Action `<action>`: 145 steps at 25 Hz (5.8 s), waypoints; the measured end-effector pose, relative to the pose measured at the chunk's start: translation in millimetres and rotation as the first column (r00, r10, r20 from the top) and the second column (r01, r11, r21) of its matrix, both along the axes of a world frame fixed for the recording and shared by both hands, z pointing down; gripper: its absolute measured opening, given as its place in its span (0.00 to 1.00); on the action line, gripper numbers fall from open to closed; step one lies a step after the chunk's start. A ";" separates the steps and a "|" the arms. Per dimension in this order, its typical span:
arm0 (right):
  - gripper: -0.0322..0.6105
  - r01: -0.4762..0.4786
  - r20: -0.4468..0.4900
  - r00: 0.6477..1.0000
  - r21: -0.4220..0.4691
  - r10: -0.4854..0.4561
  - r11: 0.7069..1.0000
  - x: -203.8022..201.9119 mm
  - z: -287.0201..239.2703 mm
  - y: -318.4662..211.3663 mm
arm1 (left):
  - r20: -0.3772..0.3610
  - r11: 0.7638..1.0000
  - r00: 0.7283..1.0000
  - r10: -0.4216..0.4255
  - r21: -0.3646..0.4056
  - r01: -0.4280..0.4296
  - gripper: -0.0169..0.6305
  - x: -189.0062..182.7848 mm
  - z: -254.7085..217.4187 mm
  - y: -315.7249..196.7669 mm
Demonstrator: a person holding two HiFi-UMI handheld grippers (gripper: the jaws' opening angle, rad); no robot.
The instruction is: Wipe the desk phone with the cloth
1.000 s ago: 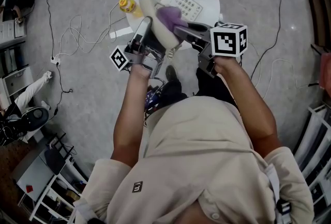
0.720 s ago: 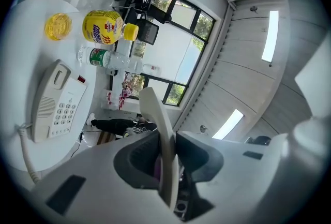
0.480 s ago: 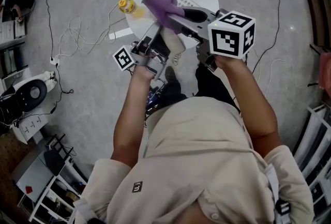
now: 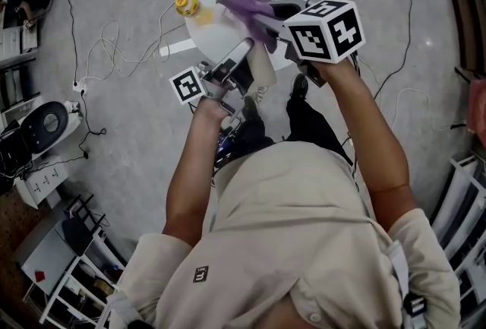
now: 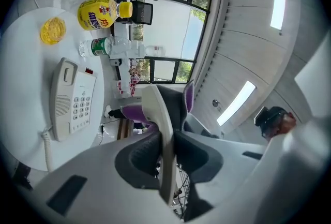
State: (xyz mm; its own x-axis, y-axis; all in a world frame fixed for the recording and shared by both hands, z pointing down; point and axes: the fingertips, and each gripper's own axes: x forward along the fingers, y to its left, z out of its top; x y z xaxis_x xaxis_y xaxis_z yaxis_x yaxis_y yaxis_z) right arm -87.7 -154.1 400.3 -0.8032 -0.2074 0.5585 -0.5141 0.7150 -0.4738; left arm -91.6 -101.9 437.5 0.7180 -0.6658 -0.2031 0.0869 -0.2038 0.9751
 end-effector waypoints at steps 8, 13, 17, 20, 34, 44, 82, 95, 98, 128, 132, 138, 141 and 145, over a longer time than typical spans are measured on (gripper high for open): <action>0.15 -0.101 -0.023 0.995 0.005 0.101 0.995 24.1 9.6 -23.6 | 0.004 1.000 1.000 0.010 0.019 -0.010 0.15 0.0 -5.3 -0.2; 0.15 -0.131 -0.005 0.991 0.001 0.131 0.991 38.2 10.5 -21.7 | 0.060 1.000 0.998 -0.013 0.024 0.011 0.15 7.0 1.4 -2.1; 0.15 -0.194 0.004 0.981 0.027 0.194 0.981 56.3 3.1 -29.7 | 0.115 0.998 0.991 -0.069 -0.004 0.070 0.15 -2.2 12.7 -11.4; 0.15 -0.272 0.025 0.962 0.051 0.271 0.961 89.3 -3.5 -38.9 | 0.166 0.991 0.979 -0.119 -0.032 0.126 0.15 -2.0 29.5 -21.8; 0.15 -0.505 0.076 0.862 0.063 0.501 0.861 203.6 1.7 -46.1 | 0.341 0.948 0.909 -0.241 -0.117 0.296 0.15 -0.1 111.8 -63.0; 0.15 -0.512 0.015 0.859 0.015 0.512 0.859 233.2 38.4 -46.5 | 0.351 0.823 0.833 -0.427 -0.231 0.519 0.15 -32.3 166.7 -79.9; 0.15 -0.446 -0.041 0.895 -0.064 0.445 0.893 197.4 80.8 -50.4 | 0.387 0.914 0.907 -0.166 -0.286 0.289 0.15 1.5 214.5 -84.0; 0.15 -0.415 -0.046 0.910 -0.082 0.413 0.906 185.0 92.5 -32.0 | 0.231 0.885 0.930 -0.285 -0.309 0.348 0.18 -6.4 221.4 -81.8; 0.15 -0.414 -0.052 0.910 -0.087 0.411 0.906 188.0 94.8 -26.1 | 0.256 0.889 0.927 -0.273 -0.302 0.345 0.18 -9.5 225.1 -79.9; 0.16 -0.379 -0.078 0.925 -0.276 0.373 0.883 153.5 140.8 19.2 | 0.418 0.870 0.901 -0.114 -0.395 0.294 0.29 -60.1 254.9 -3.7; 0.15 -0.339 -0.093 0.940 -0.333 0.327 0.880 132.4 158.3 46.9 | 0.436 0.870 0.892 -0.117 -0.389 0.304 0.22 -70.2 253.9 12.1; 0.15 -0.263 -0.098 0.965 -0.329 0.245 0.907 98.5 160.0 64.8 | 0.408 0.893 0.888 -0.210 -0.290 0.344 0.11 -81.6 216.5 -17.8; 0.14 -0.238 -0.099 0.971 -0.248 0.220 0.939 92.0 146.5 45.9 | 0.402 0.912 0.886 -0.232 -0.227 0.342 0.09 -84.8 189.4 -41.1; 0.14 -0.262 -0.075 0.965 -0.168 0.253 0.950 95.1 120.2 20.3 | 0.389 0.936 0.885 -0.255 -0.130 0.326 0.08 -87.8 149.7 -58.1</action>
